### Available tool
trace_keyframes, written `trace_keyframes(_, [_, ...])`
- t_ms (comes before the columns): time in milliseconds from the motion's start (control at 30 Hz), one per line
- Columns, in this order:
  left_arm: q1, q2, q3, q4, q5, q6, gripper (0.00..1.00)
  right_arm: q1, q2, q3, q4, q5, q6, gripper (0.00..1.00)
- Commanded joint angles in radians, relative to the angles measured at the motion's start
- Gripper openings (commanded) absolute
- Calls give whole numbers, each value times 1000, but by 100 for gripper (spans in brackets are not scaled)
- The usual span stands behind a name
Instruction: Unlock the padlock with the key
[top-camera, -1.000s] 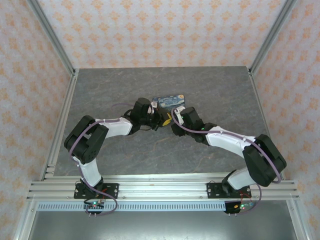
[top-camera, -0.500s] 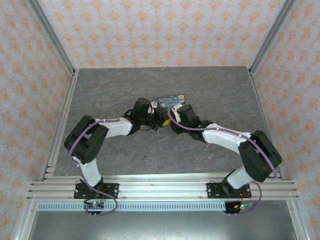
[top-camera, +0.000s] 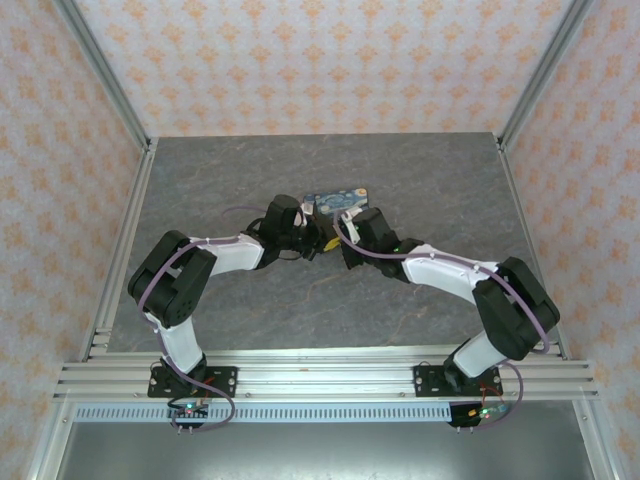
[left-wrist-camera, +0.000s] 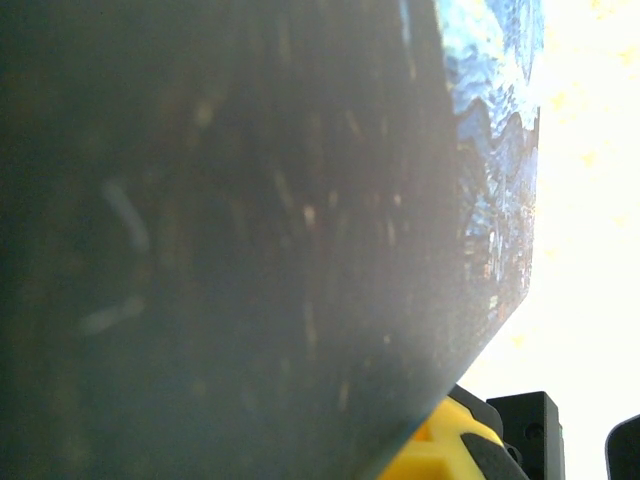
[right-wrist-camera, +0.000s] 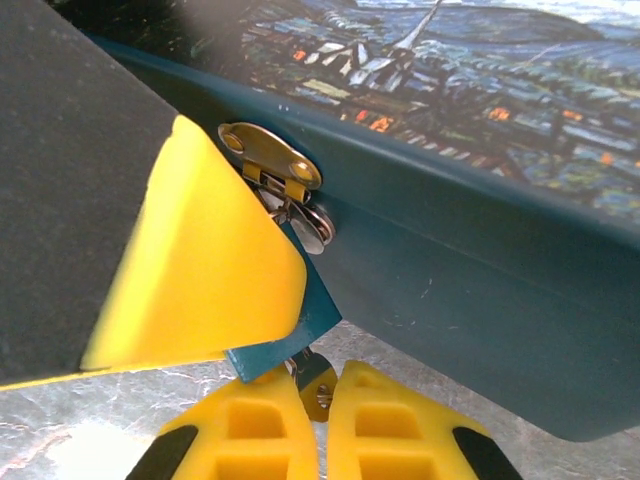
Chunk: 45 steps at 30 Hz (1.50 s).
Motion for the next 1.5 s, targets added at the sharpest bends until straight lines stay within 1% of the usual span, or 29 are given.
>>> trace_keyframes(0, [0,-1,13,8,44,0,0,-15,-31,19,17,-123,65,13])
trace_keyframes(67, [0,0,12,-3,40,14,0,-31,-46,3,30,-156,101,13])
trace_keyframes(133, [-1,-3,11,-22,35,34,0,-58,-61,-18,59,-199,143,10])
trace_keyframes(233, [1,-3,9,-33,32,47,0,-93,-67,-42,96,-257,190,11])
trace_keyframes(267, [1,-3,8,-36,32,50,0,-100,-68,-48,106,-274,200,14])
trace_keyframes(333, [4,-1,7,-36,33,50,0,-109,-69,-55,113,-298,211,28])
trace_keyframes(367, [6,-1,7,-39,32,51,0,-111,-75,-59,118,-302,220,38])
trace_keyframes(400, [8,-2,6,-42,32,56,0,-118,-83,-66,122,-302,229,43])
trace_keyframes(567, [12,-6,6,-64,28,76,0,-155,-141,-107,153,-312,290,55])
trace_keyframes(633, [12,-10,11,-104,20,111,0,-170,-166,-128,169,-319,327,61])
trace_keyframes(700, [12,-16,19,-162,9,158,0,-175,-186,-148,193,-326,375,65])
trace_keyframes(867, [11,-30,40,-321,-30,296,0,-175,-192,-195,270,-370,524,66])
trace_keyframes(1033, [12,-27,42,-390,-54,385,0,-173,-157,-262,411,-421,672,67])
trace_keyframes(1133, [12,-20,41,-408,-59,420,0,-161,-126,-288,472,-421,722,67])
trace_keyframes(1333, [10,-23,43,-433,-58,456,13,-112,-57,-284,524,-394,758,68])
trace_keyframes(1433, [10,-38,41,-444,-55,465,22,-100,-22,-277,554,-386,776,69])
trace_keyframes(1467, [11,-47,40,-446,-55,466,27,-98,-11,-275,565,-382,782,69])
